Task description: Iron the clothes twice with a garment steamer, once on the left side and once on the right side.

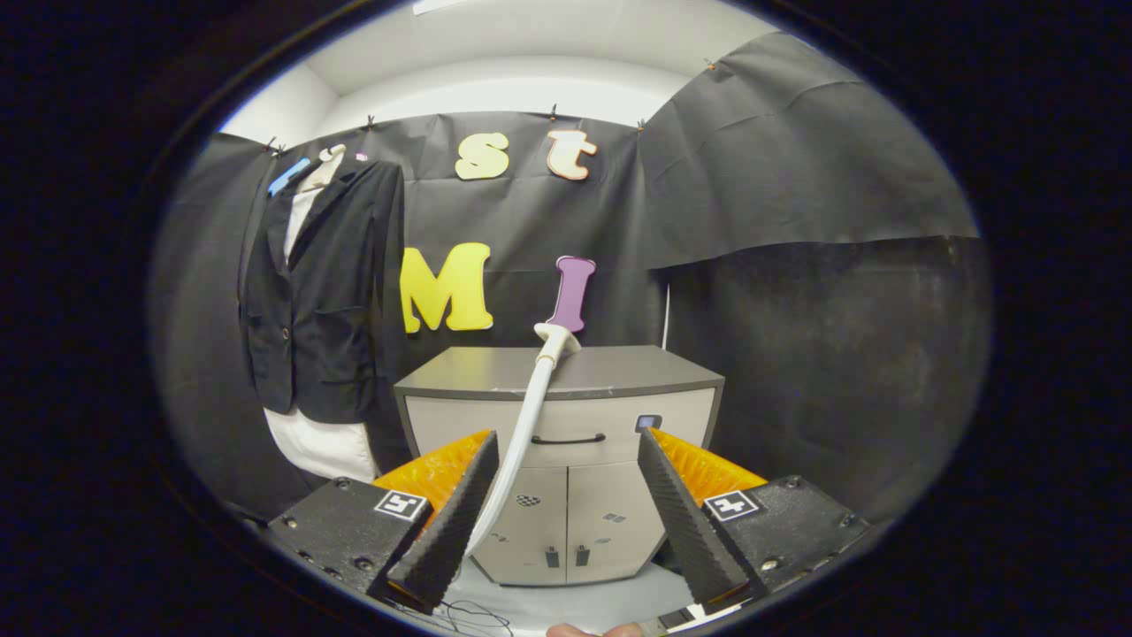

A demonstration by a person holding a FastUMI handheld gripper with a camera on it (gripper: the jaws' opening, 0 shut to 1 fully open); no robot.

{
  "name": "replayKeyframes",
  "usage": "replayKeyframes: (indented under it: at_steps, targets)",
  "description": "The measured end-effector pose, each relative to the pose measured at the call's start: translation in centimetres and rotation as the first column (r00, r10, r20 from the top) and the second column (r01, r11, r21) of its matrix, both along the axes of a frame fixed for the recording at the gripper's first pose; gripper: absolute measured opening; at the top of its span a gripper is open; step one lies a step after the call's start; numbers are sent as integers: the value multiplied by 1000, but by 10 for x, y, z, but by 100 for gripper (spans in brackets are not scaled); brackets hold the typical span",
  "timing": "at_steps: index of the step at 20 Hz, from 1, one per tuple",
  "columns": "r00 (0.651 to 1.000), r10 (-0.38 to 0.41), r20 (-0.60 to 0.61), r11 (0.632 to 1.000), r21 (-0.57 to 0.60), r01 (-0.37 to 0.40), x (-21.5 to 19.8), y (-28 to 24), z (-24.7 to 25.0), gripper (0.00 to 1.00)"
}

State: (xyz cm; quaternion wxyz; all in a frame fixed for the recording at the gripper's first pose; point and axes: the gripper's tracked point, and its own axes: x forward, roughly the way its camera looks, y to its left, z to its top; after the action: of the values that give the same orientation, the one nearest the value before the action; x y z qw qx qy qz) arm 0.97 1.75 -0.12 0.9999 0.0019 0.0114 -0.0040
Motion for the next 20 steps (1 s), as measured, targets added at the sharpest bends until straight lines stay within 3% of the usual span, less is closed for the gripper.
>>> replayKeyframes:
  at_steps: [13,17,20]
  targets:
    - [992,-123,-15,992,36,124,12,1,31,99]
    - [1000,-14,-8,996,82,15,65,22,55,99]
    - [999,40,-13,998,48,-39,116,25,69,99]
